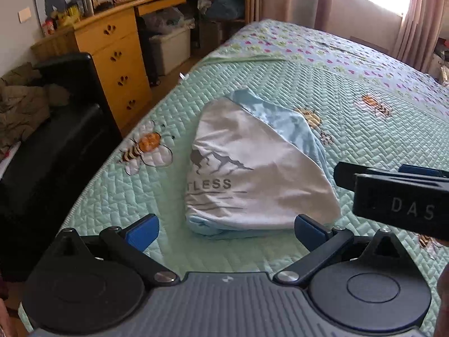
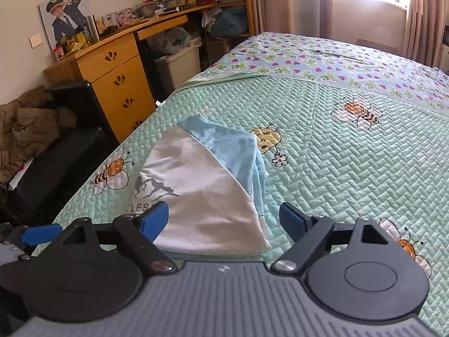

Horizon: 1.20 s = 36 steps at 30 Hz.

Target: Fold clothes

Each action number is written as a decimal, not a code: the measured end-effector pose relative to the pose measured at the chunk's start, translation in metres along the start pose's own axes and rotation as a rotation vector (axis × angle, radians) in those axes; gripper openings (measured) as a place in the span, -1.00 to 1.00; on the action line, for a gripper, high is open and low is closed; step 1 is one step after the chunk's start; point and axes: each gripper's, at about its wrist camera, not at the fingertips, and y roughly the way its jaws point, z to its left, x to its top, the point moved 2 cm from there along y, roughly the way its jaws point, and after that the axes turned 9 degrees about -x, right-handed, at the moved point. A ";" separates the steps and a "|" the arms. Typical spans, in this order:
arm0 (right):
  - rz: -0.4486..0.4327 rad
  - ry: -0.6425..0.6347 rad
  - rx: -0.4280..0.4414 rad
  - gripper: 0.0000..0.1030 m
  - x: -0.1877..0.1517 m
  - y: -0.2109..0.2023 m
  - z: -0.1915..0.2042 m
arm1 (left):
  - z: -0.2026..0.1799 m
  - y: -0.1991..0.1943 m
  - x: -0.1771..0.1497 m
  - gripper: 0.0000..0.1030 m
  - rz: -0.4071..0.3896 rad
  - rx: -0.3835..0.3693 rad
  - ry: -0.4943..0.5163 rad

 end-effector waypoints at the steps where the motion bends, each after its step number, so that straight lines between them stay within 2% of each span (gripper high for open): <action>1: -0.001 -0.004 -0.006 0.68 0.000 0.000 0.001 | 0.000 0.000 0.000 0.98 0.000 0.002 -0.001; 3: 0.001 -0.010 -0.007 0.68 0.000 -0.001 0.001 | 0.001 -0.001 0.001 0.98 -0.008 0.015 0.001; 8: -0.002 -0.007 -0.008 0.68 0.000 -0.003 0.000 | 0.000 -0.004 0.003 0.98 -0.007 -0.010 0.008; 14: 0.011 0.002 -0.001 0.68 -0.005 -0.003 -0.002 | -0.007 -0.003 -0.001 0.99 -0.020 0.040 0.030; 17: 0.016 0.008 0.007 0.68 -0.008 -0.003 -0.002 | -0.006 -0.001 -0.002 0.99 -0.006 0.040 0.026; 26: 0.019 0.018 0.021 0.68 -0.012 -0.005 -0.002 | -0.011 -0.011 -0.003 0.98 -0.114 0.110 0.100; 36: 0.009 0.039 0.022 0.68 -0.013 -0.007 -0.008 | -0.013 -0.013 -0.002 0.98 -0.119 0.105 0.092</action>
